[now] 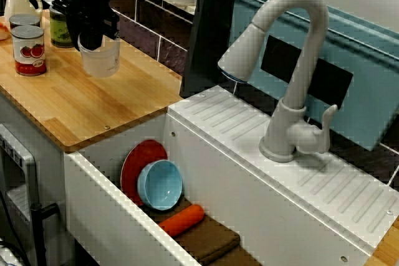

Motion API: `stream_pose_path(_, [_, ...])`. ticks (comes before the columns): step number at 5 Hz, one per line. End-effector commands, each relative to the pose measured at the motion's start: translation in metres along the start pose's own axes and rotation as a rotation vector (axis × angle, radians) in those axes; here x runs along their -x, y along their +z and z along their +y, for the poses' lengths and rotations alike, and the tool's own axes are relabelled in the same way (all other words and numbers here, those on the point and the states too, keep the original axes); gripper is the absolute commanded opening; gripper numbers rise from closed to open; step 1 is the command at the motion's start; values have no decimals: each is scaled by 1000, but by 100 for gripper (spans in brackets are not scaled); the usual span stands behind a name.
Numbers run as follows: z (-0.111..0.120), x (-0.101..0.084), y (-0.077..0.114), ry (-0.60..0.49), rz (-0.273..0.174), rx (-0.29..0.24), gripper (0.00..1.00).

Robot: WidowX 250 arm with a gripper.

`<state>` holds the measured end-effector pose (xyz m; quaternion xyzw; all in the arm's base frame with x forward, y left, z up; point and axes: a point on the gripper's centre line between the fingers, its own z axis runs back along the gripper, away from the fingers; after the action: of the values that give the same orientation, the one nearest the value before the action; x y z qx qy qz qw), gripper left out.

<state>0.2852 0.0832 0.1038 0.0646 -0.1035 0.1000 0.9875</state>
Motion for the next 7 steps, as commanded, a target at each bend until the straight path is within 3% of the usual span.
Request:
stream_pose_path(1, [-14,-9,-15,-34,6,-51,0])
stream_pose_path(5, [-15,-26,-44,-49,110,-89,0])
stream_pose_path(6, [-17,-24,-44,-69,114,-99,100])
stream_pose_path(7, [-13,-23,-39,-121,142,-75,100])
